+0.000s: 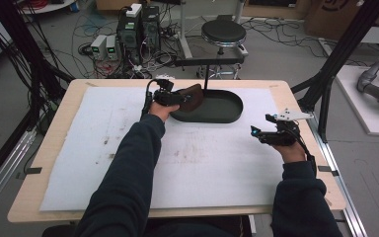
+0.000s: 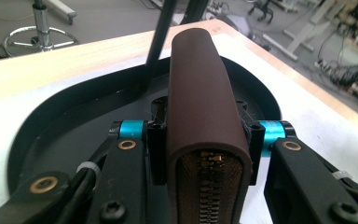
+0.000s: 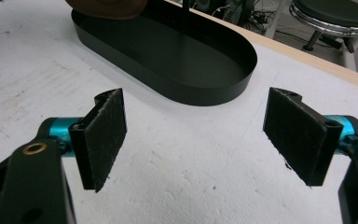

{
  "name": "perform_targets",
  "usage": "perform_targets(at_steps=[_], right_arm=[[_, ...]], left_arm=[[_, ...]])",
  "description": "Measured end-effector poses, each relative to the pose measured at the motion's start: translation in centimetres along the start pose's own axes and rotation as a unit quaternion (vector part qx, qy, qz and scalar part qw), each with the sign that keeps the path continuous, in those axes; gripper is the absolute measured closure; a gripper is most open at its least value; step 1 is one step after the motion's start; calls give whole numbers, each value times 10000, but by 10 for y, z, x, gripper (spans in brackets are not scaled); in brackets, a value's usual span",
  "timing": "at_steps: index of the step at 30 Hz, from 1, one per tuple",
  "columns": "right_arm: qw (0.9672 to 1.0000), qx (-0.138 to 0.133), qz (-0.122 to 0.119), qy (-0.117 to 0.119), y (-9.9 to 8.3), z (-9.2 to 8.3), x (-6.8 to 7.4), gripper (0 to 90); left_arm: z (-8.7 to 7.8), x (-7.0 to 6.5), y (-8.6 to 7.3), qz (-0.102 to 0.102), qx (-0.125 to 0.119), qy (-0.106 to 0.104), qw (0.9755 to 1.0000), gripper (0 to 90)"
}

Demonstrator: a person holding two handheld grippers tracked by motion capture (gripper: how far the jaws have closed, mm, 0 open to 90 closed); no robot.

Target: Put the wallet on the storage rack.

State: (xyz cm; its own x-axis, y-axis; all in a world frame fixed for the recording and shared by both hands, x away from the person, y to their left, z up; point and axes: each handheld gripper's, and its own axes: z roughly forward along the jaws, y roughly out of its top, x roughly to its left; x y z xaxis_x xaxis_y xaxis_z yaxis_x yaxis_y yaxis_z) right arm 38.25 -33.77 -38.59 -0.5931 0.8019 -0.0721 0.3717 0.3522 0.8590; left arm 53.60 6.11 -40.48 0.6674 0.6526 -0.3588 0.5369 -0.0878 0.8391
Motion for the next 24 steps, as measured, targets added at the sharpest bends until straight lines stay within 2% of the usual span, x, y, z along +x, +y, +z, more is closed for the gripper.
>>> perform_targets(at_steps=[2,7,9,10,13,14,20,24], right_arm=[[10000,2,-15,-20,0,0,0,217],[10000,30,-22,-18,-1,1,-1,218],[10000,46,-13,-25,-2,0,-2,218],[10000,50,-9,-14,-2,0,-1,217],[10000,22,-13,-22,-2,0,-1,217],[10000,21,-22,-23,-2,0,-1,218],[9999,58,-97,-28,-1,1,2,217],[10000,66,-68,-30,-1,1,2,217]], left_arm=[[7,3,-3,7,53,66,10000,639],[16,10,-9,-177,119,120,9997,610],[15,13,-9,-272,113,409,9987,478],[14,13,-8,-211,150,589,9979,415],[8,12,-6,28,259,1010,9945,360],[5,12,-5,91,290,1079,9937,359],[-3,13,-5,89,312,981,9946,439],[-11,9,-3,114,224,973,9949,422]])
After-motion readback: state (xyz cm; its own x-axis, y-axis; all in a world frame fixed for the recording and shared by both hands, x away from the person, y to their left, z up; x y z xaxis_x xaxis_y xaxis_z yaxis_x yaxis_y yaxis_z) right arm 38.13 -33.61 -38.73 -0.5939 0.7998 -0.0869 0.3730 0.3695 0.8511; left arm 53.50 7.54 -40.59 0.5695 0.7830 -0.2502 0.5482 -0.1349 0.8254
